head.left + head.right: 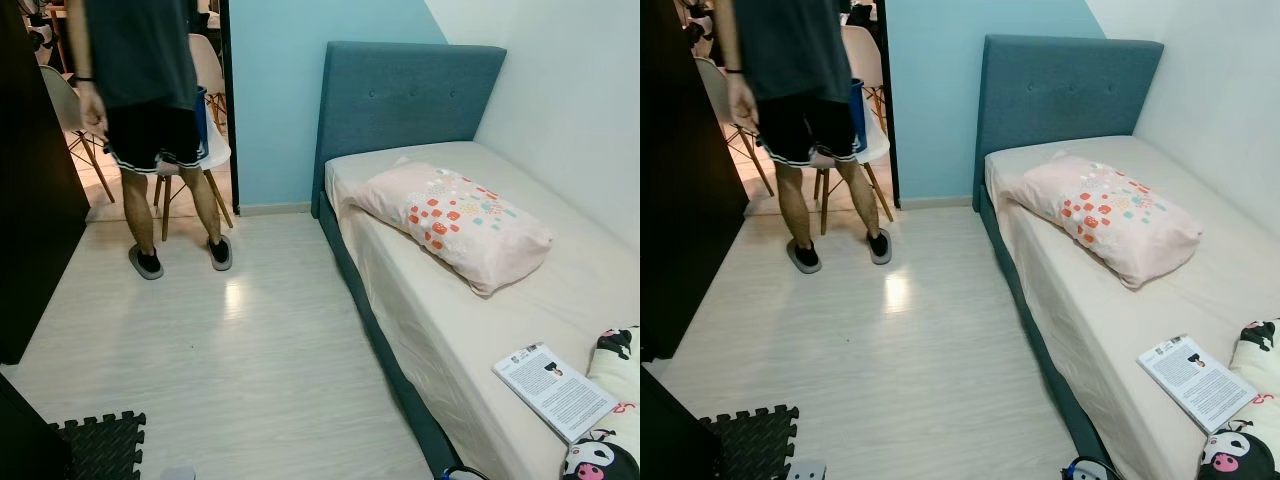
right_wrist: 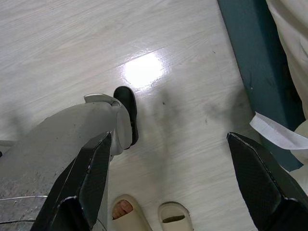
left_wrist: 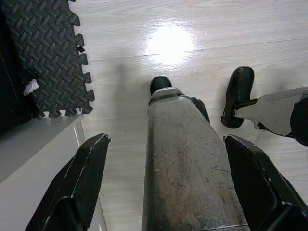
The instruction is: Clean up the room
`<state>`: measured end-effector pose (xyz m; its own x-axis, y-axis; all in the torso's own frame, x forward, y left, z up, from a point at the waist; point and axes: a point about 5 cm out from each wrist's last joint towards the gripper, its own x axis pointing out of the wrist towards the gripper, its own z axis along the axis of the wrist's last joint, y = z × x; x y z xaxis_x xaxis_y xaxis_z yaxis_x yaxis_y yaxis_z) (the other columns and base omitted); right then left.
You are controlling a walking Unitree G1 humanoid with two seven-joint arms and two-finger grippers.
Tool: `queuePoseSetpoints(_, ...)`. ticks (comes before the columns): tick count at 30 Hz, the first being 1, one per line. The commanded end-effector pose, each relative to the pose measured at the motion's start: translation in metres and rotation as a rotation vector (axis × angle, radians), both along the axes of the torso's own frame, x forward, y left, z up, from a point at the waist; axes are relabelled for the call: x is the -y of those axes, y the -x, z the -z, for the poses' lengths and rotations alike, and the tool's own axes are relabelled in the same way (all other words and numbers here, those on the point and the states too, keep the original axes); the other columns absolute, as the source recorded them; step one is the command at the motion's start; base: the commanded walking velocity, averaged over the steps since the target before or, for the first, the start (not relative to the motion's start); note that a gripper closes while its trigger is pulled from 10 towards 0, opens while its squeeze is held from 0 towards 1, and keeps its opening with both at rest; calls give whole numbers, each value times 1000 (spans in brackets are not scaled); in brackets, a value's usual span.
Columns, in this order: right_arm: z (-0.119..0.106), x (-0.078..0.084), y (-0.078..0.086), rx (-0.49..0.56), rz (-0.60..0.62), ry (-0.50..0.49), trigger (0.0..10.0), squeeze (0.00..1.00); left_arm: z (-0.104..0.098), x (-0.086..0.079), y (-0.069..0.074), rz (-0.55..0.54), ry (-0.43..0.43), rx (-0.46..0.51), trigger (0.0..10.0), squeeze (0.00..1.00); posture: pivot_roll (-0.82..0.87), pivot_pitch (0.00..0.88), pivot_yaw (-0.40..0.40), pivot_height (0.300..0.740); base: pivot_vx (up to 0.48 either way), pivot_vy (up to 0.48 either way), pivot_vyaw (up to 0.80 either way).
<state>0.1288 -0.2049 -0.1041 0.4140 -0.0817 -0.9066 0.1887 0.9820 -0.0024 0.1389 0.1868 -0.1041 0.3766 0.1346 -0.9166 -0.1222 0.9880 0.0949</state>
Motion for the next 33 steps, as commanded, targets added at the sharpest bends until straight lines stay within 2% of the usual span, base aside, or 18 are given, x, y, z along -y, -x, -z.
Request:
queuePoseSetpoints(1,1,0,3,-13,-12,4,10000,0,2,-2,6,-3,-4,-19,10000,0,-14,0,-83,739,0,0,0)
queuePoseSetpoints(33,1,1,4,-12,13,3,10000,0,2,-1,6,18,3,-17,10000,0,-29,0,-67,739,0,0,0)
